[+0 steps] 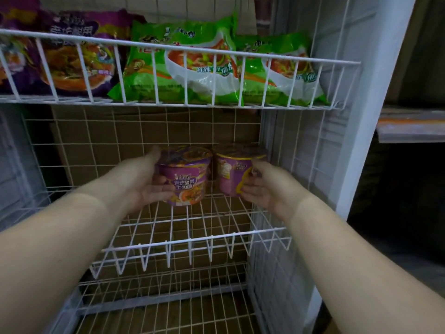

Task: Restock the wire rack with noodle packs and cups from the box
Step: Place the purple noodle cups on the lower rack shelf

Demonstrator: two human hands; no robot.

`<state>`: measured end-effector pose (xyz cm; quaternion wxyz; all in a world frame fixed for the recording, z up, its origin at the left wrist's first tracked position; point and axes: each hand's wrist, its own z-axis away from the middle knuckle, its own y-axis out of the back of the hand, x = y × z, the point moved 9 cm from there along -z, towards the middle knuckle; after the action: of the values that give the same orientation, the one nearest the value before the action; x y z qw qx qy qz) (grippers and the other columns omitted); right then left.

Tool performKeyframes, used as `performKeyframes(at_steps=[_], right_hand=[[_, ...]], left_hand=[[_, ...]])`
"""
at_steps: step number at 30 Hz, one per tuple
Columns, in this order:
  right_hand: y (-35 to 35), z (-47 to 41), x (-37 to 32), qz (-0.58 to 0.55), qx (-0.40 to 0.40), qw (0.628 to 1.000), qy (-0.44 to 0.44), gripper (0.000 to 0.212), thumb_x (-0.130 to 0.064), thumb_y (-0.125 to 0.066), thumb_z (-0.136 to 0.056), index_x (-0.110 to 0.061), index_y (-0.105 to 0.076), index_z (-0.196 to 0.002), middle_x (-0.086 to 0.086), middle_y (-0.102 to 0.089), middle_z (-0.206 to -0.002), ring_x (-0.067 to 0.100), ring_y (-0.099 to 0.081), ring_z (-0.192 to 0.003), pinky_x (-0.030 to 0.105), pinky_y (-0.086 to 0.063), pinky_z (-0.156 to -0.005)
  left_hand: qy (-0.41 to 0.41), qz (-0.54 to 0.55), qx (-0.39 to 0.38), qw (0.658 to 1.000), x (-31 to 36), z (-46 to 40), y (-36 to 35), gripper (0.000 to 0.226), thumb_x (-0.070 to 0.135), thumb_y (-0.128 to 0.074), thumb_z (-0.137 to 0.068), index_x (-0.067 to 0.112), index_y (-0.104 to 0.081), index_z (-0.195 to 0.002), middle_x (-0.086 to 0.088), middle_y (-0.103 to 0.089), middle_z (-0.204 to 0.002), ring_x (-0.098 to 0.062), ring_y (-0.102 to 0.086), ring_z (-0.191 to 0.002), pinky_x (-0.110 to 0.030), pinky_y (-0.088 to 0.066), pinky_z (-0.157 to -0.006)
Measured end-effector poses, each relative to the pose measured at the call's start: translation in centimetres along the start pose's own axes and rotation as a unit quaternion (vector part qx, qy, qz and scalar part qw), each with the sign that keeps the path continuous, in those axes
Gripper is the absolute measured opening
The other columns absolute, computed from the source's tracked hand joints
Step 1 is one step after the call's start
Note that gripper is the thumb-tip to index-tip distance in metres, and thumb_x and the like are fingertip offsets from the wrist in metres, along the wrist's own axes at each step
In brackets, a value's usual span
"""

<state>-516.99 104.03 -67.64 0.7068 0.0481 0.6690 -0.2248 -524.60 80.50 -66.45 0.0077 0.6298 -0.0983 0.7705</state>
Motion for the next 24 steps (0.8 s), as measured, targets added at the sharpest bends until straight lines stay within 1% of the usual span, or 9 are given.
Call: performKeyframes(at_steps=[2,4,6,8,10,12,15,18,24], right_hand=[[0.0,0.0,0.2,0.005,-0.014,1.000,-0.001,0.038,-0.032,-0.056,-0.098,-0.015,-0.051,-0.131,0.018,-0.066,-0.115,0.024,-0.066,-0.092,0.029,-0.054,-0.060],[-0.2,0.2,0.2,0.015,-0.027,1.000,0.001,0.049,-0.033,-0.061,-0.095,-0.019,-0.044,-0.139,0.017,-0.064,-0.120,0.027,-0.064,-0.103,0.030,-0.054,-0.061],[-0.4,0.6,0.3,0.037,-0.047,0.998,-0.002,0.055,-0.034,-0.062,-0.094,-0.022,-0.039,-0.144,0.018,-0.058,-0.131,0.030,-0.057,-0.117,0.035,-0.053,-0.076],[-0.6,1.0,0.5,0.050,-0.076,0.996,-0.015,0.059,-0.034,-0.062,-0.094,-0.025,-0.036,-0.147,0.017,-0.051,-0.142,0.031,-0.049,-0.130,0.044,-0.048,-0.092],[-0.6,1.8,0.4,0.065,-0.096,0.993,-0.018,0.060,-0.030,-0.063,-0.094,-0.028,-0.036,-0.147,0.013,-0.050,-0.145,0.032,-0.047,-0.133,0.048,-0.044,-0.101],[-0.5,3.1,-0.4,0.105,-0.102,0.989,0.006,0.055,-0.026,-0.063,-0.095,-0.026,-0.040,-0.145,0.014,-0.054,-0.140,0.033,-0.053,-0.126,0.045,-0.047,-0.101],[0.7,6.7,-2.2,0.161,-0.091,0.982,0.047,0.040,-0.021,-0.060,-0.097,-0.017,-0.051,-0.136,0.014,-0.060,-0.130,0.028,-0.061,-0.116,0.039,-0.053,-0.096],[2.7,10.9,-3.2,0.204,-0.094,0.971,0.084,0.025,-0.021,-0.059,-0.098,-0.020,-0.062,-0.123,0.005,-0.067,-0.120,0.019,-0.065,-0.110,0.035,-0.058,-0.087],[8.0,16.2,-1.5,0.238,-0.085,0.964,0.084,0.019,-0.026,-0.065,-0.093,-0.028,-0.070,-0.111,-0.004,-0.074,-0.108,0.015,-0.071,-0.098,0.035,-0.058,-0.083]], left_hand=[[-0.013,0.014,-0.007,1.000,0.0,0.2,0.1,0.026,0.041,-0.048,-0.101,0.016,-0.054,-0.102,-0.018,-0.062,-0.095,-0.034,-0.067,-0.090,-0.044,-0.058,-0.081],[-0.023,0.017,-0.026,0.999,-0.2,0.9,-0.1,0.024,0.036,-0.047,-0.102,0.014,-0.054,-0.108,-0.022,-0.064,-0.102,-0.034,-0.067,-0.096,-0.043,-0.053,-0.087],[-0.031,0.013,-0.042,0.999,-0.3,1.7,-0.2,0.025,0.031,-0.045,-0.103,0.014,-0.050,-0.121,-0.023,-0.064,-0.107,-0.033,-0.066,-0.098,-0.043,-0.053,-0.084],[-0.031,0.012,-0.056,0.998,-0.4,2.5,0.0,0.033,0.030,-0.043,-0.104,0.018,-0.044,-0.134,-0.025,-0.063,-0.118,-0.035,-0.062,-0.111,-0.046,-0.050,-0.093],[-0.035,-0.020,-0.067,0.997,-0.3,3.3,0.3,0.035,0.032,-0.042,-0.104,0.018,-0.045,-0.135,-0.020,-0.063,-0.125,-0.035,-0.057,-0.121,-0.051,-0.045,-0.101],[-0.049,-0.066,-0.059,0.995,0.0,4.3,0.7,0.036,0.032,-0.043,-0.103,0.016,-0.052,-0.134,-0.014,-0.067,-0.121,-0.031,-0.060,-0.117,-0.052,-0.047,-0.097],[-0.106,-0.073,-0.068,0.989,1.2,7.2,0.0,0.026,0.025,-0.052,-0.099,0.012,-0.062,-0.119,-0.011,-0.072,-0.104,-0.027,-0.067,-0.097,-0.041,-0.052,-0.077],[-0.150,-0.073,-0.109,0.980,1.7,11.0,-2.0,0.021,0.016,-0.053,-0.097,0.007,-0.066,-0.111,-0.014,-0.073,-0.094,-0.025,-0.067,-0.075,-0.033,-0.046,-0.060],[-0.109,-0.156,-0.226,0.956,-3.5,16.7,-8.9,0.018,0.013,-0.056,-0.096,0.011,-0.071,-0.106,-0.011,-0.075,-0.090,-0.024,-0.068,-0.071,-0.031,-0.047,-0.056]])
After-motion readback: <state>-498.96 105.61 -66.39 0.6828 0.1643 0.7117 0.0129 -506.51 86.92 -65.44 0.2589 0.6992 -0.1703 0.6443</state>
